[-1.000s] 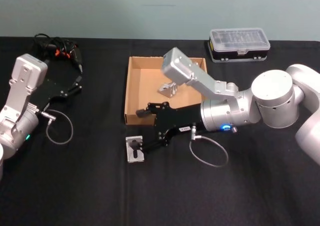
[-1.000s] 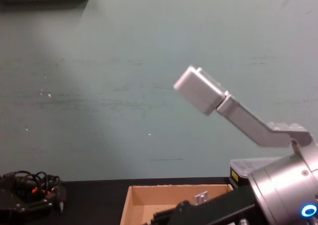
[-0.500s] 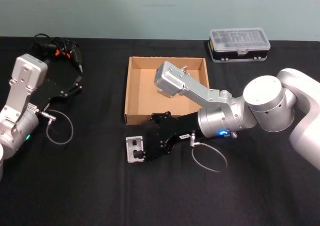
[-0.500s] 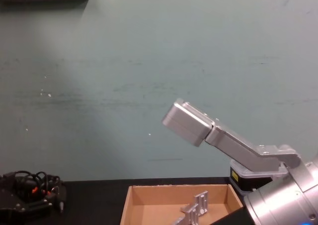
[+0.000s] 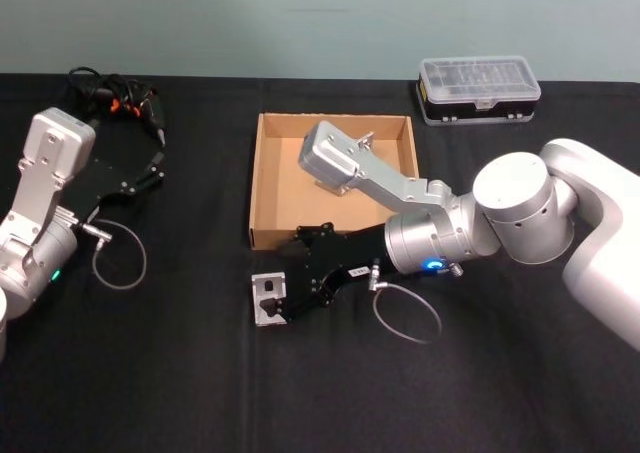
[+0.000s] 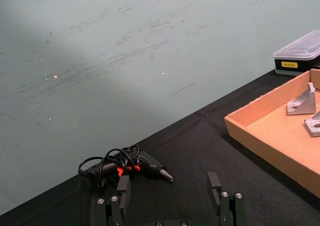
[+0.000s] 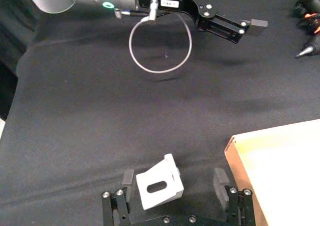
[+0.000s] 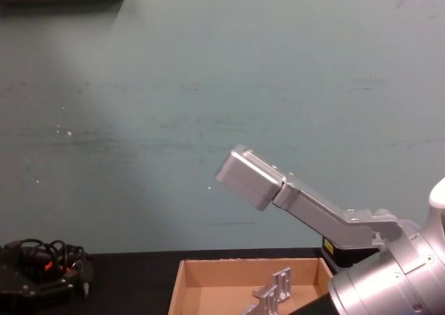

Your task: Use one hand to pick up the angle iron from the table and place it into the box.

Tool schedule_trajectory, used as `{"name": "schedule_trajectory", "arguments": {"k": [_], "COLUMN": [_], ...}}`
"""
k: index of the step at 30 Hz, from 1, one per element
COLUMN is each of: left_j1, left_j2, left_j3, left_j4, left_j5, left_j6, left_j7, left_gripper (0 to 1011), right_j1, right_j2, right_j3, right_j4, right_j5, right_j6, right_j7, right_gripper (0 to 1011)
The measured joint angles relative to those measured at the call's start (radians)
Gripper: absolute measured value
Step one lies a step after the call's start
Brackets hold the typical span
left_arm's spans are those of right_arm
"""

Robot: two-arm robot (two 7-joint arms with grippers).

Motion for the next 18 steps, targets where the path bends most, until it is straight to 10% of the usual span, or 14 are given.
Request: {"name": "schedule_trajectory", "arguments": {"k": [18], "left_j1": [0.000], "left_j2": [0.000], "left_j3": [0.000], "left_j4": [0.000], "left_j5": [0.000], "left_j6": [0.000], "left_j7": [0.000], "left_gripper": [1000], "right_j1": [0.010], "right_j2": [-0.024], "right_j3": [-0.011], "right_j4": [0.037], "right_j5": [-0.006], "right_j6": [0.003], "right_j7": [-0.004], "right_gripper": [1000]}}
